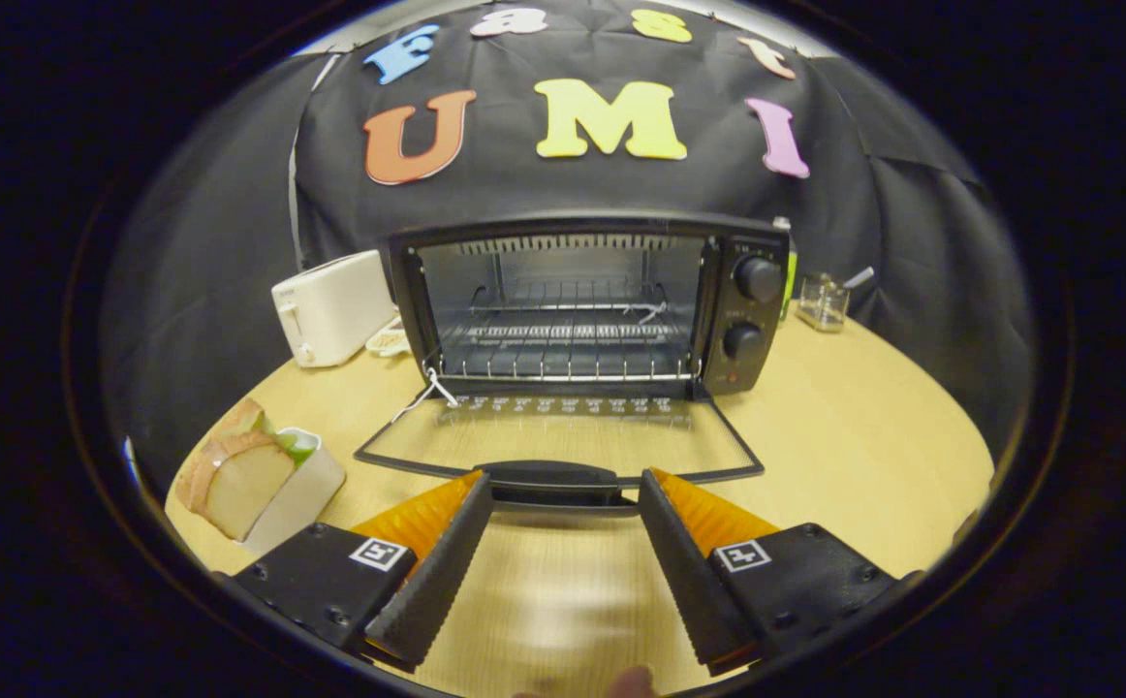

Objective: Open the toaster oven, put the food inside, and close the toaster oven door.

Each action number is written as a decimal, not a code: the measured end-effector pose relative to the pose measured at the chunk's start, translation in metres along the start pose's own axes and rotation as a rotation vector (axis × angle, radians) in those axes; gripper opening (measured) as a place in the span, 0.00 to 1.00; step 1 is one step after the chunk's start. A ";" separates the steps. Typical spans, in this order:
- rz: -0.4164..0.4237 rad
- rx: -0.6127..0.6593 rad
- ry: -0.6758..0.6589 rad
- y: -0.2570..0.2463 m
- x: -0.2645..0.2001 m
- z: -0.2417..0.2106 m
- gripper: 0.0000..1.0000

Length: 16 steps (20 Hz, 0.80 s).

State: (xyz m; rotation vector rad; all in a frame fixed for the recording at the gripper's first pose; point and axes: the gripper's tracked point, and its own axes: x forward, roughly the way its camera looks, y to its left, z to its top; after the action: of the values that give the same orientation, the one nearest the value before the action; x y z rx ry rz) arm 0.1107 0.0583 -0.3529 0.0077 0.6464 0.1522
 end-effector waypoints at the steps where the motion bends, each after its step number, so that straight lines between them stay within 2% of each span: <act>1: 0.009 0.013 -0.005 0.000 -0.007 0.002 1.00; 4: 0.039 0.003 -0.047 0.004 -0.038 0.022 0.97; 10: 0.262 -0.034 -0.046 0.040 -0.111 0.081 0.99; 13: 0.400 -0.019 0.065 0.072 -0.129 0.088 1.00; 16: 0.499 0.050 0.206 0.104 -0.129 0.082 1.00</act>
State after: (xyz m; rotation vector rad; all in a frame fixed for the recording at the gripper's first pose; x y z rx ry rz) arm 0.0441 0.1463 -0.2048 0.2046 0.8454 0.6250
